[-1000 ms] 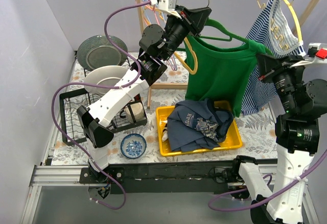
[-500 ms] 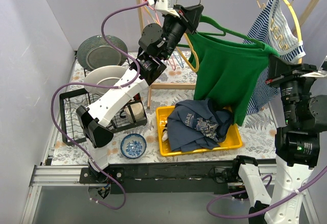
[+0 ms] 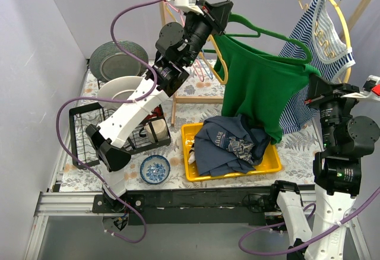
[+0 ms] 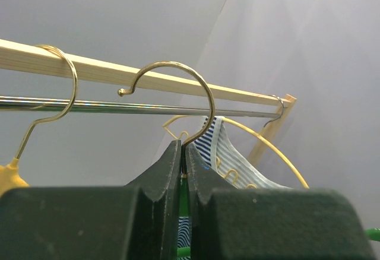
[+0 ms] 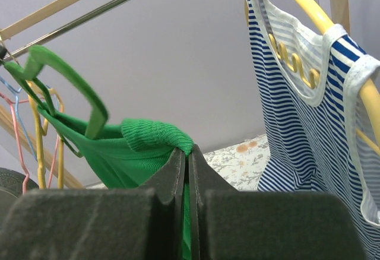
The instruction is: Remove the tank top from the hanger
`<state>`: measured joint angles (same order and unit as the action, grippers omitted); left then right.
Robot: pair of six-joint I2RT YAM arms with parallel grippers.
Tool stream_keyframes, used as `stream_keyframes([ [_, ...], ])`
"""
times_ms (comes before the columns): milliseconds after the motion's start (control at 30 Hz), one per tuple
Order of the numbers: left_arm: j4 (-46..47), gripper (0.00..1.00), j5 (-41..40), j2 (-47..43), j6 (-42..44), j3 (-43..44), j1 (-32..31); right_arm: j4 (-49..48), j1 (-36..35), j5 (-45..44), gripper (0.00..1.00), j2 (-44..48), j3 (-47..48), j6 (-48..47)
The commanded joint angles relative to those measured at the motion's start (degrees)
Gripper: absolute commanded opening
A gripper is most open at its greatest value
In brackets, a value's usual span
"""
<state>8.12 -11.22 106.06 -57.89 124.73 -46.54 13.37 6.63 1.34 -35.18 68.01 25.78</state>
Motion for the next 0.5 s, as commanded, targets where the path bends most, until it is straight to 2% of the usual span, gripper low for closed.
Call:
stream_keyframes([
  [0,0.23,0.0,-1.09,-4.72,-0.47,3.94,1.19,-4.49,0.13,-3.01,0.01,1.6,-0.86,0.24],
  [100,0.32,0.0,1.01,-5.51,-3.54,3.07,1.19,-5.45,0.13,-1.79,0.01,1.61,-1.74,0.67],
  [367,3.82,0.0,13.4,-11.22,-18.9,-3.87,1.19,-15.99,0.13,18.32,0.01,-5.07,-2.97,2.78],
  [467,5.06,0.0,18.07,-14.12,-23.13,-7.56,1.19,-20.28,0.13,19.83,0.01,-6.83,-4.19,3.22],
])
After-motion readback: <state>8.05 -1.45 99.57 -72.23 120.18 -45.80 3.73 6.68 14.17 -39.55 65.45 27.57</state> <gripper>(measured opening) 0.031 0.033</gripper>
